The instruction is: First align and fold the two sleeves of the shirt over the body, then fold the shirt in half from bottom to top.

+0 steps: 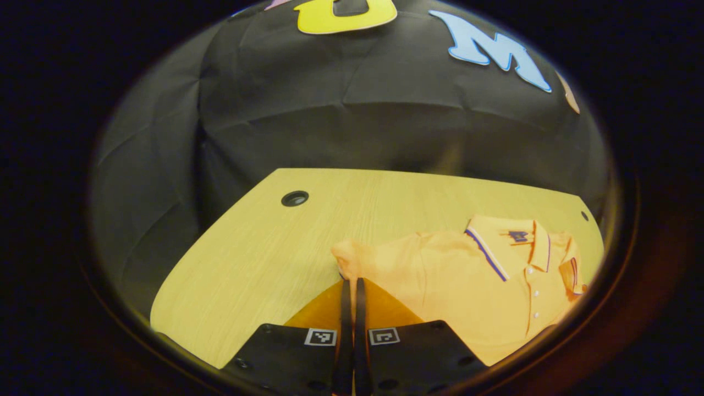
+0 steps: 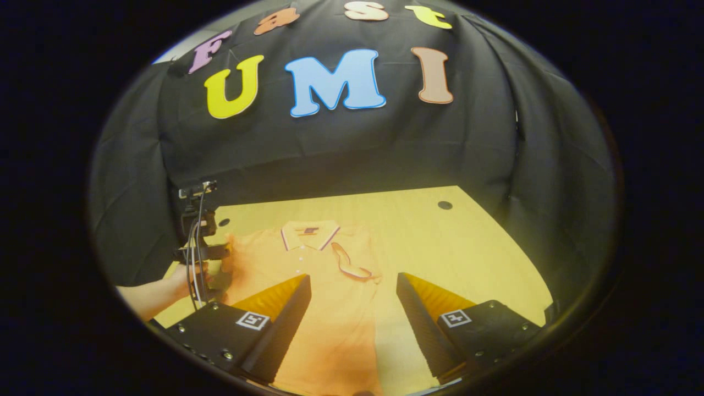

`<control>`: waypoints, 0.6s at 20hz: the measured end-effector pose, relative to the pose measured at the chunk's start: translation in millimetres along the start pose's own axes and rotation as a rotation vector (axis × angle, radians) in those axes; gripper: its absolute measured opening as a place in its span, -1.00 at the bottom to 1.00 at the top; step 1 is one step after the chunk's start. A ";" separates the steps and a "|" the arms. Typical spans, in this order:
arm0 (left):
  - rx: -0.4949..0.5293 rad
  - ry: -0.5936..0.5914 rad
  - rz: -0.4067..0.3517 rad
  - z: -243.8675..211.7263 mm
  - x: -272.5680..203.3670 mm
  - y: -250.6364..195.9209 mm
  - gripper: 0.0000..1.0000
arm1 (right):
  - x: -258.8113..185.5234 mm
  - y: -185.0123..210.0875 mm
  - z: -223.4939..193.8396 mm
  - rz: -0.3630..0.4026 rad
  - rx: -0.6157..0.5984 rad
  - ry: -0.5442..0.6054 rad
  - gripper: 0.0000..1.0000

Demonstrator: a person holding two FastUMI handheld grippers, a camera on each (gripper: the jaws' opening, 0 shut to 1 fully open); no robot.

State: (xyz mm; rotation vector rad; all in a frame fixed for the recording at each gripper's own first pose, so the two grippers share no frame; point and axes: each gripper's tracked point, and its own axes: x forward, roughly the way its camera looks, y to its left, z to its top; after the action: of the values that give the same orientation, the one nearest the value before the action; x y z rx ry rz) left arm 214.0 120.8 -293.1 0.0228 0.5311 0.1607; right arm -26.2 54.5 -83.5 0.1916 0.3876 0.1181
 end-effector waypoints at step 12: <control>0.144 0.002 -0.156 4.1 -13.3 -83.2 -0.85 | -5.9 2.3 -13.3 -0.031 0.028 0.006 0.94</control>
State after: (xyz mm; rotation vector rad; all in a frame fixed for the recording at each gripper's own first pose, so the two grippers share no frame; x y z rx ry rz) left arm 217.1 36.6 -288.1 0.1209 0.5437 -0.0296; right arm -36.9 57.9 -93.0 0.2131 0.3985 0.0831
